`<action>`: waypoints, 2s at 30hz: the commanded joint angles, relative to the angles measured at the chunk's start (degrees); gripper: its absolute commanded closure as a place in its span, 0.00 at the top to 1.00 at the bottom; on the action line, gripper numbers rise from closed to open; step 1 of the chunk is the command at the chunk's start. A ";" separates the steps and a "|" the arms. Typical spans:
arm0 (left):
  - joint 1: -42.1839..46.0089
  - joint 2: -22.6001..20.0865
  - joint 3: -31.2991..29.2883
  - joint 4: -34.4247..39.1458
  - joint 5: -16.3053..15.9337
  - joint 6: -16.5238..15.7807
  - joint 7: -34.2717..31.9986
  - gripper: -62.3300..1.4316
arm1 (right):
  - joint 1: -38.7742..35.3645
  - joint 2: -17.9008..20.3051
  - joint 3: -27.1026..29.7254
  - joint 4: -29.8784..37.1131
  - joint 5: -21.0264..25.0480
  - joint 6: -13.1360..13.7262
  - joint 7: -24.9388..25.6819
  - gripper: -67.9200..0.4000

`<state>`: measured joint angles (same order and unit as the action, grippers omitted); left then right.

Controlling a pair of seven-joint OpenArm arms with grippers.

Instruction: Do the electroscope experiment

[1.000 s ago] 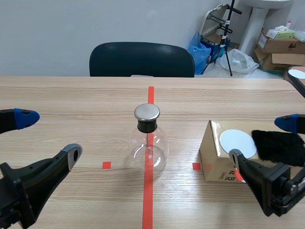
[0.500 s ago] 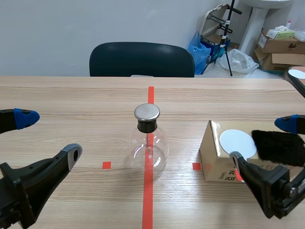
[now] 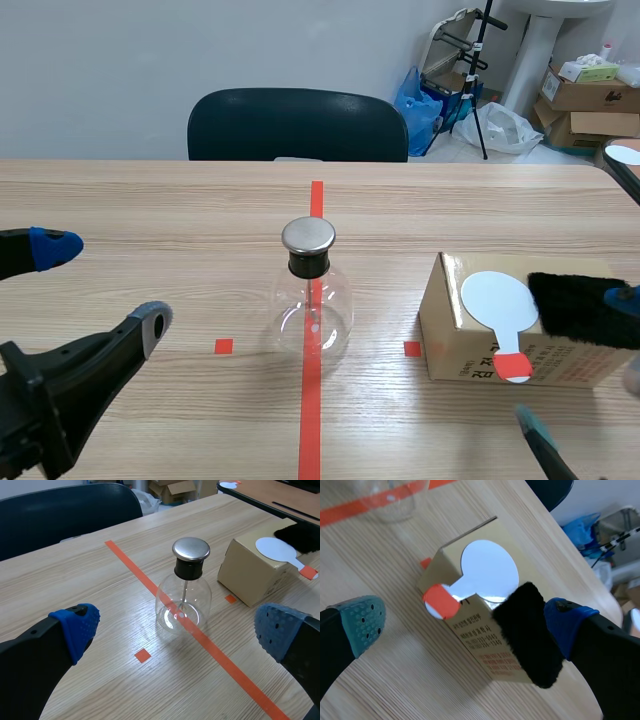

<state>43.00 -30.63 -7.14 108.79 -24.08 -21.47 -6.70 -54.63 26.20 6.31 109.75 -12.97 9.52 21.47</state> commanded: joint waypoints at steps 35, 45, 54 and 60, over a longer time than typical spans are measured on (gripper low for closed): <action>-0.33 0.00 0.09 0.96 -0.17 -0.15 -1.18 1.00 | 9.25 -11.61 -11.34 -16.13 -46.25 -34.05 -6.82 1.00; -0.33 0.00 0.09 0.96 -0.17 -0.15 -1.18 1.00 | 15.63 -11.61 -17.00 -23.08 -50.14 -41.86 -13.77 1.00; -0.33 0.00 0.09 0.96 -0.15 -0.20 -1.18 1.00 | 19.47 -11.61 -21.73 -24.33 -52.26 -41.90 -21.84 1.00; -0.33 0.00 0.09 0.96 -0.15 -0.33 -1.18 1.00 | 20.37 -11.61 -23.08 -24.35 -54.03 -41.90 -22.47 1.00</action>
<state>42.85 -30.63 -7.14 108.79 -23.88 -21.50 -7.07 -34.63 14.28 -17.02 84.64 -66.89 -31.73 -0.56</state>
